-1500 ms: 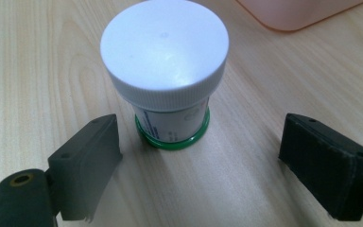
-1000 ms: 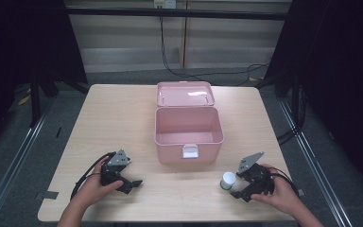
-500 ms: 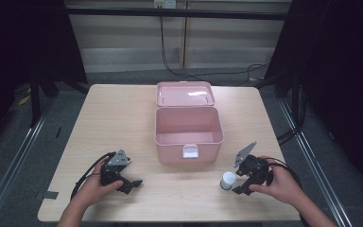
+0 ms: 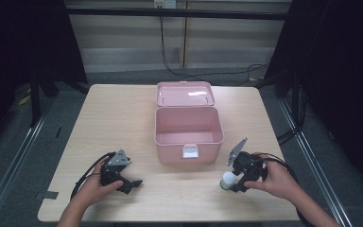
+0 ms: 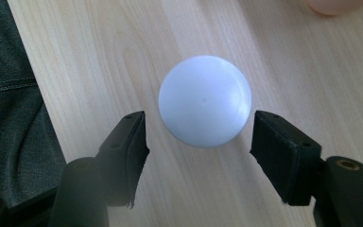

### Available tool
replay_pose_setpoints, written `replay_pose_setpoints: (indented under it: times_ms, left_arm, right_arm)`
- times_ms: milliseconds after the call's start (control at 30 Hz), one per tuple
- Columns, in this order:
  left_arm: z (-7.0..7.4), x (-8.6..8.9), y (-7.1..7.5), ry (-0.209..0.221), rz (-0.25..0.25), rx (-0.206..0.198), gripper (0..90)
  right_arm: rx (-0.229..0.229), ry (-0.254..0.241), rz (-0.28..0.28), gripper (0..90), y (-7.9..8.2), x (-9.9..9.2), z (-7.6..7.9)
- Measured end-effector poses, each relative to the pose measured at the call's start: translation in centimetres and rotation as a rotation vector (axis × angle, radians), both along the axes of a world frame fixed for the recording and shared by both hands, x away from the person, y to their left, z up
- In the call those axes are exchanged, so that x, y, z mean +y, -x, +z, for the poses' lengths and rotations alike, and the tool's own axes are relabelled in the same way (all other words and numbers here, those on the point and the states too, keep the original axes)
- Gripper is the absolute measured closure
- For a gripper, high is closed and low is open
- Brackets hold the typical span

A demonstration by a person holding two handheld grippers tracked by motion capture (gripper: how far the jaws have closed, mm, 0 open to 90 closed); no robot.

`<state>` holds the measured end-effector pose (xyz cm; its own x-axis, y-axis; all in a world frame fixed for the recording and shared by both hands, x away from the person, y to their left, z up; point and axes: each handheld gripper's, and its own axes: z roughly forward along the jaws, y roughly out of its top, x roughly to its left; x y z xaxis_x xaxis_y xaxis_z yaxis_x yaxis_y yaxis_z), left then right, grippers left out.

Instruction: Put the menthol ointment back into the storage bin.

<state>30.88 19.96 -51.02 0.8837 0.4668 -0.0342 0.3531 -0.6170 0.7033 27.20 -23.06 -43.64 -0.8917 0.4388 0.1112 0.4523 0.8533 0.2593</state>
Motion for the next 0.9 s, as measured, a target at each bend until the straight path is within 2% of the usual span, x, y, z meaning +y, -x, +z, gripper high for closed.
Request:
replay_pose_setpoints:
  times_ms: [200, 433, 700, 900]
  left_arm:
    - [0.0, 0.0, 0.0, 0.000, 0.000, 0.000, 0.0]
    - [0.0, 0.0, 0.0, 0.000, 0.000, 0.000, 0.0]
    - [0.0, 0.0, 0.0, 0.000, 0.000, 0.000, 0.0]
    - [0.0, 0.0, 0.0, 0.000, 0.000, 0.000, 0.0]
  right_arm:
    - [0.009, 0.012, 0.014, 40.5, -0.4, 0.8, 0.2]
    - [0.026, 0.025, 0.008, 49.4, -0.8, 1.3, 0.2]
    - [0.047, 0.040, 0.000, 50.1, -1.1, 1.4, 0.4]
    - [0.054, 0.050, -0.001, 50.1, -1.2, 1.6, 1.1]
